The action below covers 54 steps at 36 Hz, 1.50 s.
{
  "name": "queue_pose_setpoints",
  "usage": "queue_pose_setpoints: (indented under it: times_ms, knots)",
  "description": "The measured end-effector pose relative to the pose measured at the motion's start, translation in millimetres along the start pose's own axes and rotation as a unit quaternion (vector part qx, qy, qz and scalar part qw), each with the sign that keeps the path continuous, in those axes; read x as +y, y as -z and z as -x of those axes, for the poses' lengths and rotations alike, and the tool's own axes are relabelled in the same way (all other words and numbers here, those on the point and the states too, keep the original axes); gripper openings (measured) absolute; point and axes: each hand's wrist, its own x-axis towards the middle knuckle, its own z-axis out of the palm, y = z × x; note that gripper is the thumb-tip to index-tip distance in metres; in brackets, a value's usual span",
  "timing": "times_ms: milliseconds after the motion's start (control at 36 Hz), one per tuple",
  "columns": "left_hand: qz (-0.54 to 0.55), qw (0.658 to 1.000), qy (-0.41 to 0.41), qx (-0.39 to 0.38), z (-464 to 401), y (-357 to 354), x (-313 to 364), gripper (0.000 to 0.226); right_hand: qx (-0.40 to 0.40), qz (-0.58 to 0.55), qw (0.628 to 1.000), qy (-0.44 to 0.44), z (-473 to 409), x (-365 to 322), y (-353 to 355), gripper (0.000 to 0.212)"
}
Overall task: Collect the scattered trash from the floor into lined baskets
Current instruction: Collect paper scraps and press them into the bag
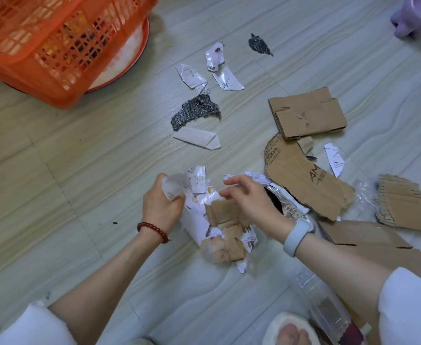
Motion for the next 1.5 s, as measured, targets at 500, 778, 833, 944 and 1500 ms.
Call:
queue_pose_setpoints:
  times_ms: [500,778,833,944,1500]
  knots:
    - [-0.28,0.96,-0.028,-0.017,5,53,-29,0.034,-0.142,0.556,0.785,0.234,4,63,-5,0.08]
    - [-0.328,0.932,0.051,-0.146,16,62,-53,0.071,-0.077,0.393,0.9,0.169,3,59,-1,0.066]
    - [-0.331,0.923,0.05,-0.19,22,57,-60,0.074,-0.049,0.34,0.926,0.157,3,55,-1,0.065]
    - [-0.258,0.947,0.056,-0.182,29,54,-78,0.067,0.049,0.22,0.965,0.132,6,38,3,0.059]
    - [-0.075,0.994,-0.075,0.028,16,39,-42,0.061,-0.057,0.137,0.989,0.025,21,11,25,0.041]
